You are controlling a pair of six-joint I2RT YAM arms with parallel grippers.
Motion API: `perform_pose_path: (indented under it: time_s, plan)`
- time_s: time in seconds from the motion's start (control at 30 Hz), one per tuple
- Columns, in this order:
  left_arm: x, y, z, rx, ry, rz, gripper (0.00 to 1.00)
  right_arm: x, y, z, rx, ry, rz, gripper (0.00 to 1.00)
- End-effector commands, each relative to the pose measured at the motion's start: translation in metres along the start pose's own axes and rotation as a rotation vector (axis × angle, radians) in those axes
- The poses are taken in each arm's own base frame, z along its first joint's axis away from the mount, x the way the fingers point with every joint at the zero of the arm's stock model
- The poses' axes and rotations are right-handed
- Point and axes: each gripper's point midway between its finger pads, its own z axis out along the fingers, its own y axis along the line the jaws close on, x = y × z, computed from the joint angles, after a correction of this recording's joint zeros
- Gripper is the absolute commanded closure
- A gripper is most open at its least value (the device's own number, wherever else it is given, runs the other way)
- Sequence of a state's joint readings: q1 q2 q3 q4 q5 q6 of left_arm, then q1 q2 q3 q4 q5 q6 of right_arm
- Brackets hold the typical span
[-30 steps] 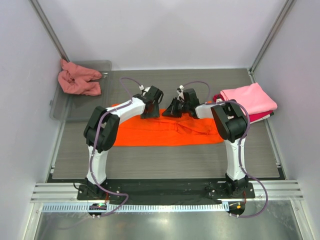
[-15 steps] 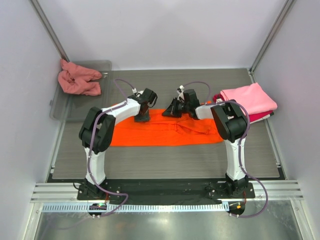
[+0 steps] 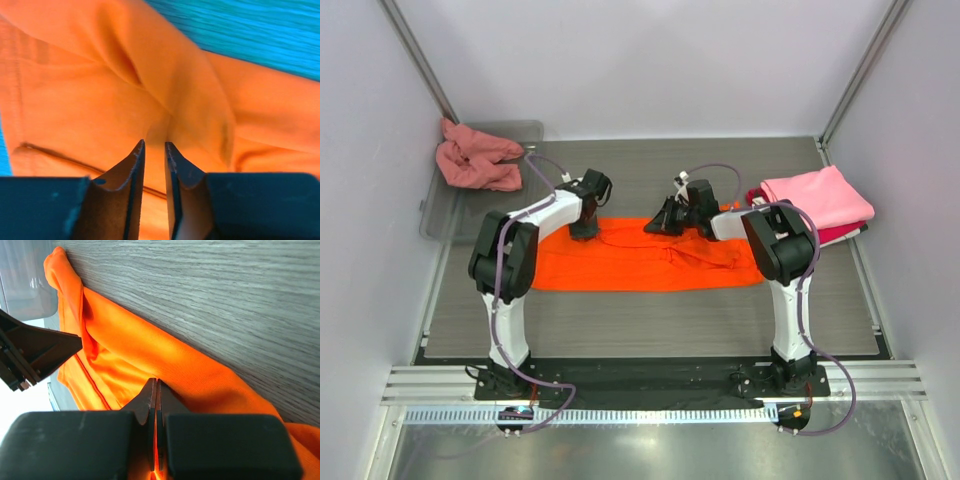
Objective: Fold and stack the t-shirts
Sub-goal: Fold the tshirt
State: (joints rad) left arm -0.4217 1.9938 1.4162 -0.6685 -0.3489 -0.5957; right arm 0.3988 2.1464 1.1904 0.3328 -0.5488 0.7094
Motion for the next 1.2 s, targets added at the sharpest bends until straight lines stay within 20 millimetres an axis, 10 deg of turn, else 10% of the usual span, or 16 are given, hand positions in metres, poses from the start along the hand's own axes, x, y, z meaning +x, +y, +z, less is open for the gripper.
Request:
perform_pose_path:
  time_s: [0.0, 0.1, 0.2, 0.3, 0.57, 1.17]
  plan:
    - [-0.003, 0.017, -0.011, -0.032, -0.013, 0.010, 0.78, 0.004, -0.015, -0.008, 0.074, -0.003, -0.014, 0.99]
    - [-0.006, 0.025, -0.018, -0.040, -0.043, -0.017, 0.78, 0.004, -0.014, -0.007, 0.074, -0.004, -0.014, 0.99]
    - [-0.016, 0.006, -0.032, 0.089, -0.088, -0.071, 0.39, 0.004, -0.014, -0.007, 0.074, -0.002, -0.013, 0.99]
    - [-0.022, -0.013, -0.046, 0.191, -0.114, -0.107, 0.30, 0.005, -0.014, -0.007, 0.069, 0.000, -0.014, 0.99]
    - [-0.055, -0.034, -0.047, 0.166, -0.119, -0.080, 0.38, 0.005, -0.015, -0.006, 0.069, 0.002, -0.013, 0.99]
    - [-0.038, -0.028, -0.009, -0.013, -0.038, 0.048, 0.57, 0.005, -0.013, -0.006, 0.065, 0.004, -0.014, 0.99]
